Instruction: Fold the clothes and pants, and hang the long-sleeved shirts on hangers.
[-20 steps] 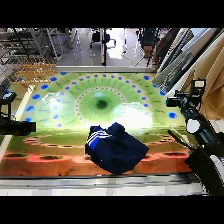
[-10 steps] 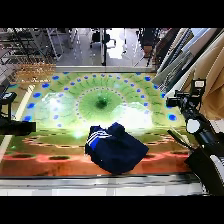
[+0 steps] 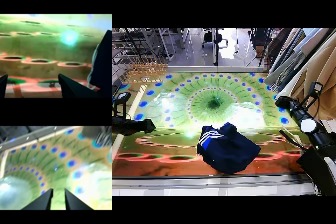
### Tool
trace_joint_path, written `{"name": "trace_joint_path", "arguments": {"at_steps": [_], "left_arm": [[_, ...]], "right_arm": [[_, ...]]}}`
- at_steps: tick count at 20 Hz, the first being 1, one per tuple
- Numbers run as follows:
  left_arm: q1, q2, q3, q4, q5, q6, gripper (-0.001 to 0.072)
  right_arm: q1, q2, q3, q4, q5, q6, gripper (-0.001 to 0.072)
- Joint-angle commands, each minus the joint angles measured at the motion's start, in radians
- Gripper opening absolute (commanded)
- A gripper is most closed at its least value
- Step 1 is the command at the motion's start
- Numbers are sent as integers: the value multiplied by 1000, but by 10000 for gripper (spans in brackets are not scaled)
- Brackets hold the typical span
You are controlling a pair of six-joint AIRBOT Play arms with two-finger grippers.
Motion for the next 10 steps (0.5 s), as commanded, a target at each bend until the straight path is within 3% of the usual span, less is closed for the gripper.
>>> {"name": "trace_joint_path", "arguments": {"at_steps": [1, 2, 4, 6, 7, 9, 10], "left_arm": [[-6, -88, 0, -245, 9, 95, 695], [-13, -131, 0, -358, 8, 150, 695], [-45, -221, 0, -523, -17, 256, 696], [-100, -320, 0, -590, -52, 316, 695], [-124, -362, 0, -592, -63, 319, 695], [-151, -435, 0, -599, -82, 319, 696], [-152, -458, 0, -609, -85, 320, 695]], "right_arm": [[43, -5, 0, 47, 298, -9, 291], [77, -14, 1, 49, 386, -54, 334], [159, -39, 1, 64, 543, -109, 333], [253, -74, 1, 102, 635, -169, 351], [299, -94, 1, 113, 648, -178, 399], [386, -153, 9, 113, 646, -178, 618], [418, -190, 21, 113, 645, -177, 632]]}}
